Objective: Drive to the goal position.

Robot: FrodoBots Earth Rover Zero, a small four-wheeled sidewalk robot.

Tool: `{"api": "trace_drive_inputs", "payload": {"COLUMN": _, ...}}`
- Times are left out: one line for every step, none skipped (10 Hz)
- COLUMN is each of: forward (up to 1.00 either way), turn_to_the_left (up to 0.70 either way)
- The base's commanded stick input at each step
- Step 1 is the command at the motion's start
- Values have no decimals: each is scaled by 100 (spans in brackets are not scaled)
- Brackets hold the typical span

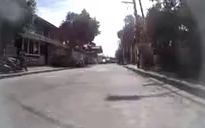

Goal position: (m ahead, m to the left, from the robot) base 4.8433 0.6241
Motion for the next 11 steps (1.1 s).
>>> {"api": "trace_drive_inputs", "payload": {"forward": 100, "turn_to_the_left": 0}}
{"api": "trace_drive_inputs", "payload": {"forward": 100, "turn_to_the_left": 0}}
{"api": "trace_drive_inputs", "payload": {"forward": 100, "turn_to_the_left": -1}}
{"api": "trace_drive_inputs", "payload": {"forward": 100, "turn_to_the_left": -9}}
{"api": "trace_drive_inputs", "payload": {"forward": 100, "turn_to_the_left": -16}}
{"api": "trace_drive_inputs", "payload": {"forward": 100, "turn_to_the_left": -24}}
{"api": "trace_drive_inputs", "payload": {"forward": 100, "turn_to_the_left": -32}}
{"api": "trace_drive_inputs", "payload": {"forward": 100, "turn_to_the_left": -39}}
{"api": "trace_drive_inputs", "payload": {"forward": 100, "turn_to_the_left": -40}}
{"api": "trace_drive_inputs", "payload": {"forward": 100, "turn_to_the_left": -40}}
{"api": "trace_drive_inputs", "payload": {"forward": 100, "turn_to_the_left": -40}}
